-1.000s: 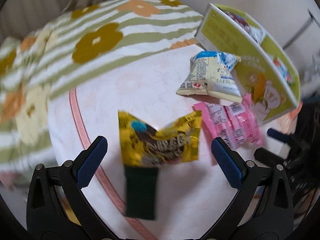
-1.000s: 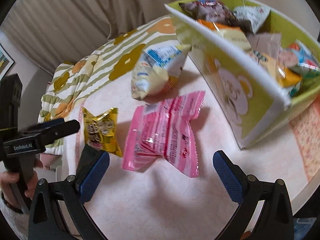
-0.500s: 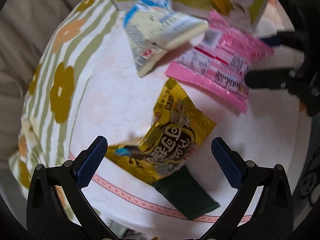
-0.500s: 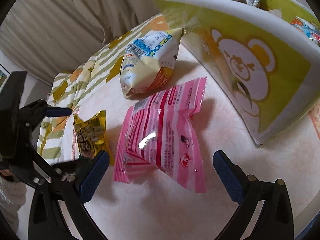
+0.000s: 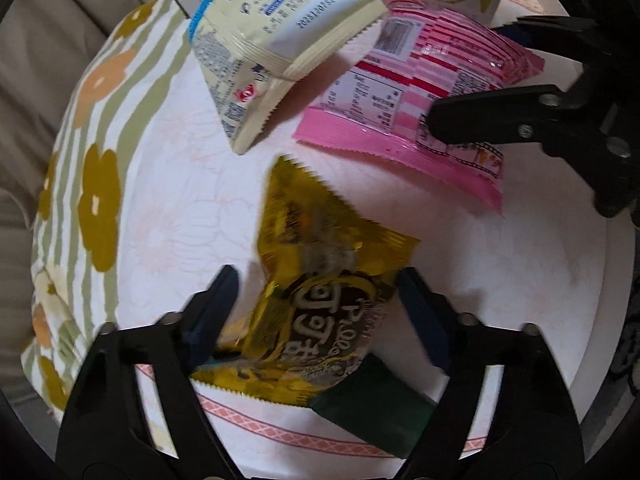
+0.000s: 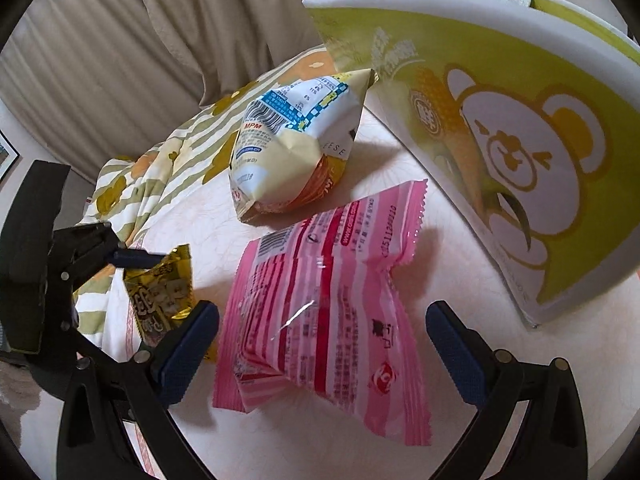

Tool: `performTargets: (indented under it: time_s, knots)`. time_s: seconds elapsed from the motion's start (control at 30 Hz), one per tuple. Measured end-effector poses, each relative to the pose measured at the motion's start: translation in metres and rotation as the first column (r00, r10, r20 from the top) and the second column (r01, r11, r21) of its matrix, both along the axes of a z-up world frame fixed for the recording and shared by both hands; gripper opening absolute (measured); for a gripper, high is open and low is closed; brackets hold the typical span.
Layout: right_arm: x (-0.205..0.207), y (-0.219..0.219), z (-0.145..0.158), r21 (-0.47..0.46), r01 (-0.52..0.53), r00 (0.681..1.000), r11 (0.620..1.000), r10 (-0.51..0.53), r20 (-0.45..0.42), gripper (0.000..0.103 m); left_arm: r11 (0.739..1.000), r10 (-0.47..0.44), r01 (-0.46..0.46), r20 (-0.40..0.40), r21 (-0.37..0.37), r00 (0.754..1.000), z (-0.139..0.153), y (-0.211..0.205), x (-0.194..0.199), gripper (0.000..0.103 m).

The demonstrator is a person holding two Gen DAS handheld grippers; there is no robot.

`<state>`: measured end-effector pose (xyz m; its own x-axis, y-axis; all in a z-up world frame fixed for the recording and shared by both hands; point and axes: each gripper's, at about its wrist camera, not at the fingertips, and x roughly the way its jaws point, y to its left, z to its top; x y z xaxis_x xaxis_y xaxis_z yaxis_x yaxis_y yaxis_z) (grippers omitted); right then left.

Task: Organize snacks
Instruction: 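Grasp the yellow-gold packet with the left tool while the right tool grasps the pink striped bag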

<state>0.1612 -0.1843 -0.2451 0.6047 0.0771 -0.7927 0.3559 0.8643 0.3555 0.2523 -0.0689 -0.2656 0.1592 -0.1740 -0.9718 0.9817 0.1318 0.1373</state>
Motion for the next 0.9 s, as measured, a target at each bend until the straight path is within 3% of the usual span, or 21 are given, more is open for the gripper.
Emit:
performTargets:
  time_s: [0.03, 0.27, 0.5, 0.63, 0.73, 0.9]
  knots:
    - [0.000, 0.000, 0.000, -0.001, -0.001, 1.000, 1.000, 0.001, 0.000, 0.103, 1.000, -0.003, 0.003, -0.010, 0.003, 1.000, 0.000, 0.000, -0.001, 0.062]
    - [0.006, 0.005, 0.001, -0.023, -0.018, 1.000, 1.000, 0.019, 0.003, 0.103, 1.000, 0.014, -0.014, 0.009, -0.006, 1.000, 0.007, 0.005, -0.006, 0.052]
    - [0.016, 0.006, 0.001, -0.057, -0.028, 1.000, 0.998, 0.028, -0.007, 0.103, 0.993, 0.108, -0.107, 0.013, -0.049, 0.994, 0.020, 0.010, 0.011, 0.051]
    - [0.020, 0.003, -0.003, -0.053, -0.049, 0.998, 0.997, 0.048, -0.032, 0.073, 0.985, 0.152, -0.151, 0.010, -0.079, 0.988, 0.027, 0.012, 0.013, 0.051]
    - [0.019, 0.004, 0.000, -0.073, -0.073, 0.997, 0.995, 0.070, -0.045, 0.065, 0.978, 0.188, -0.186, 0.005, -0.097, 0.982, 0.033, 0.016, 0.012, 0.051]
    - [0.005, 0.007, 0.010, -0.081, -0.091, 0.995, 0.993, 0.089, -0.036, 0.063, 0.955, 0.265, -0.265, -0.022, -0.132, 0.964, 0.046, 0.025, 0.010, 0.051]
